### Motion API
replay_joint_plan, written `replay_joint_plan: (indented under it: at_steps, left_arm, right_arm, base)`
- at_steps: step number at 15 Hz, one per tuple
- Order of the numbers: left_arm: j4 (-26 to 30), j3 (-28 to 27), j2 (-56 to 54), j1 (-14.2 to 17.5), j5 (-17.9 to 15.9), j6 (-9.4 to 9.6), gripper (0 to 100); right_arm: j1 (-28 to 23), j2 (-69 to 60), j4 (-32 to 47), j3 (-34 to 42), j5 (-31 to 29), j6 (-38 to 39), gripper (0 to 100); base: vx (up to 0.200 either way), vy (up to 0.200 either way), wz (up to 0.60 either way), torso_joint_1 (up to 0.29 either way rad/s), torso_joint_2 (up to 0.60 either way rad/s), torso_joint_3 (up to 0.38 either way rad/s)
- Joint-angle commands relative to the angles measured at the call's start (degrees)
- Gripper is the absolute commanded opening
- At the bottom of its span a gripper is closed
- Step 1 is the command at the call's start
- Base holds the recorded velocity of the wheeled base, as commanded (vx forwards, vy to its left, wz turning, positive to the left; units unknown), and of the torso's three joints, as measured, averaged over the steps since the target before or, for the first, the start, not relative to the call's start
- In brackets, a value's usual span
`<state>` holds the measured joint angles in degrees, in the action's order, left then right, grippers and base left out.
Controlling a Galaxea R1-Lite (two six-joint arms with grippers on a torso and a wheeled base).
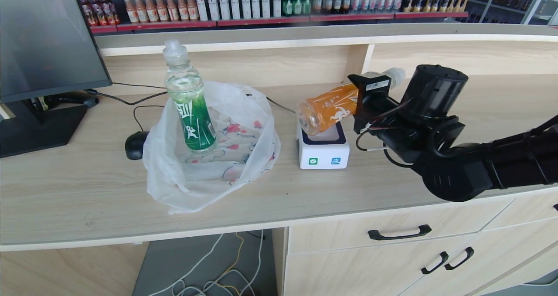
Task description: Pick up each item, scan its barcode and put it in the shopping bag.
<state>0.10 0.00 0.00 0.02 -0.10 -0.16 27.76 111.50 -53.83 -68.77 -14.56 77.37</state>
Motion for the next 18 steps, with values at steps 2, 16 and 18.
replay_joint_plan:
  at_steps: [2, 16, 18]
  left_arm:
    - [0.0, 0.0, 0.0, 0.1, 0.0, -0.02, 100]
    - [0.0, 0.0, 0.0, 0.1, 0.0, -0.02, 100]
    - [0.0, 0.0, 0.0, 0.0, 0.0, -0.02, 100]
  right_arm:
    - [0.0, 0.1, 0.0, 0.2, 0.1, 0.1, 0]
    - [-0.1, 0.7, -0.1, 0.3, -0.3, 0.1, 0]
    - [-0.1, 0.0, 0.0, -0.1, -0.5, -0.1, 0]
  base:
    - [0.0, 0.0, 0.0, 0.0, 0.0, 0.0]
    - [0.0, 0.0, 0.0, 0.0, 0.0, 0.0]
    - [0.0, 0.0, 0.0, 0.0, 0.0, 0.0]
